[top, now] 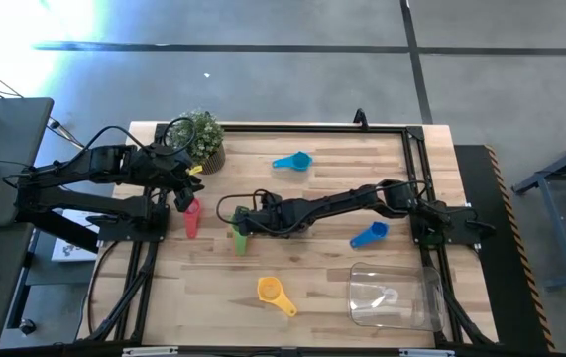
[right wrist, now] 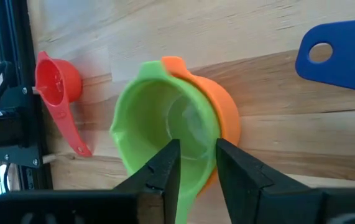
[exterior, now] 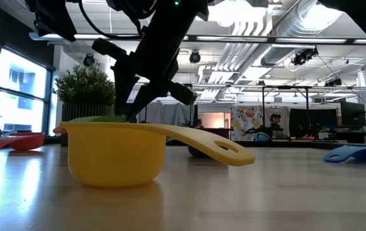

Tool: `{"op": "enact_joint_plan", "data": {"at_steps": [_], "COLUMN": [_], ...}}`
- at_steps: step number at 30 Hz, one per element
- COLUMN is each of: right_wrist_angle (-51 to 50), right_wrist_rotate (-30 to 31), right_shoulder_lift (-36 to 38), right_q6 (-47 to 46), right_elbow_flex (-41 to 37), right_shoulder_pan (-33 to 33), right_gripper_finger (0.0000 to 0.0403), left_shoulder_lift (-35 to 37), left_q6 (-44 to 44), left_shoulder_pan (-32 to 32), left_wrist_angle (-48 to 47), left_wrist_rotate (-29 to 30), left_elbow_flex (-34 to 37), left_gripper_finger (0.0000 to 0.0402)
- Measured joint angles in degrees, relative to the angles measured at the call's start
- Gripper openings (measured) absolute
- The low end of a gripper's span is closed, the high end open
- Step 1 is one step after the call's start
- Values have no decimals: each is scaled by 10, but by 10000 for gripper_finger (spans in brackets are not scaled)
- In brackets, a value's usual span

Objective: Nest measuring cups in basket
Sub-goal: Stack the green measuring cup on top of the orange measuring cup, then stack the violet measuring cup on top of the green measuring cup

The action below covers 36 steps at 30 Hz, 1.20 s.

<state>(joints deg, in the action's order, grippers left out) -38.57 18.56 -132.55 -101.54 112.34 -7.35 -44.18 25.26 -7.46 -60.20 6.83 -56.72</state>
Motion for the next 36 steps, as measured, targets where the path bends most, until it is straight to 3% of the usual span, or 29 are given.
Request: {"op": "enact_joint_plan", "data": {"at_steps": [15,21,27,36], "right_wrist_angle": [34,30,-64,-239], "right_wrist_rotate": [-25,43,109,81], "right_shoulder_lift": [12,27,81,177], "right_q6": [44,100,155,297], "right_elbow_flex": [5,5,5,5], "right_shoulder_pan": [-49,-80,-76,-28], "right_gripper_finger": [99,99,99,99], "left_shoulder_lift": [0,0,0,-1], "left_q6": [-12,-20,-20,16], "left_shoulder_pan": [0,0,0,0], "left_wrist_angle": [-2,-6,-6,-4], "left_wrist_rotate": [-1,-31,-32,-32], "left_elbow_flex": [0,0,0,0], "left_gripper_finger": [97,97,97,97]}}
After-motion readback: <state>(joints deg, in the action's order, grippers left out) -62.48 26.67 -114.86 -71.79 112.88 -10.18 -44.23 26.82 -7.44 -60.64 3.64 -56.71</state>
